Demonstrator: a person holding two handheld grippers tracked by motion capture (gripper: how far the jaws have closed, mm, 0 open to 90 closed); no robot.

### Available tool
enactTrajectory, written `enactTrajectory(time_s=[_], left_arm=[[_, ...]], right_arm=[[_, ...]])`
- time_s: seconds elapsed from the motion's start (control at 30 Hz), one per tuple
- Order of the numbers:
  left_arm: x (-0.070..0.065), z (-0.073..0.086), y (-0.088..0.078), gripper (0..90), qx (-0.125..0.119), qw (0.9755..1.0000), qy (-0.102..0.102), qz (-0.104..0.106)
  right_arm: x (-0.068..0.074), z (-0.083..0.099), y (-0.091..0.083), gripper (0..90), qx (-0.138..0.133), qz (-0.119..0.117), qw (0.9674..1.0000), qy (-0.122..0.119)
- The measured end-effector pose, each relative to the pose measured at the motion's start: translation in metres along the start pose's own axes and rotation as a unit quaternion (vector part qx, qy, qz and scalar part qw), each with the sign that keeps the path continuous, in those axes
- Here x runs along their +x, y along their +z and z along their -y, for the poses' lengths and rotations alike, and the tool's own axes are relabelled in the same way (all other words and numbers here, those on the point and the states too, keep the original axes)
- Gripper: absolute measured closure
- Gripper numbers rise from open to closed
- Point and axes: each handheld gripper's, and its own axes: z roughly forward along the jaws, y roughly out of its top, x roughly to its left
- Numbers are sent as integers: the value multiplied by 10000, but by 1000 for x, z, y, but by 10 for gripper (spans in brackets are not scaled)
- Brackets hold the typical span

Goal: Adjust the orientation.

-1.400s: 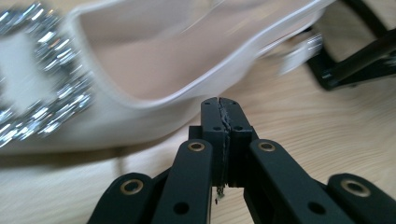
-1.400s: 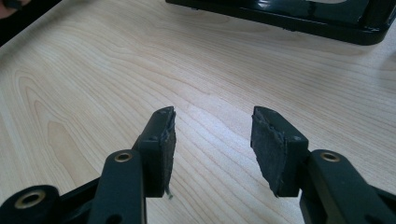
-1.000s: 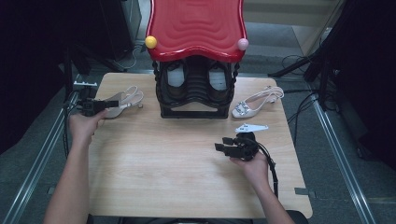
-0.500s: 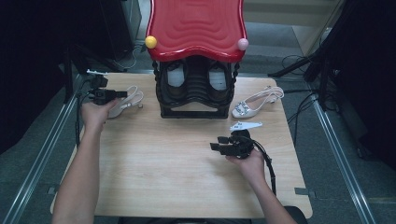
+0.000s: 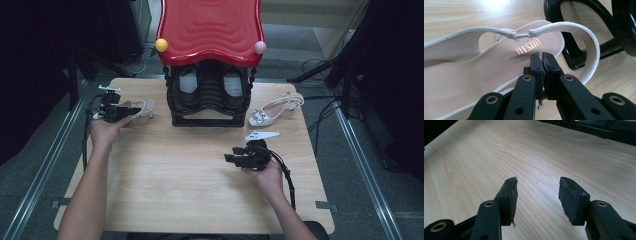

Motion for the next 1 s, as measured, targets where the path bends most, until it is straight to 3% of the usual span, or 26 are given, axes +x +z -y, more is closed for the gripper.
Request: enactTrajectory(time_s=[0.37, 0.4, 0.77, 1.0], left_arm=[[0, 7, -12, 881, 202, 9997, 118, -21], [0, 8, -13, 890, 172, 9997, 134, -113], [14, 17, -30, 899, 281, 9995, 89, -107], [26, 18, -39, 899, 354, 9988, 51, -329]], right_arm=[[1, 0, 0, 498, -7, 25, 10000, 20], [1, 0, 0, 497, -3, 24, 10000, 26], [2, 2, -1, 494, 37, 54, 10000, 13], [3, 6, -4, 493, -13, 118, 9999, 66]])
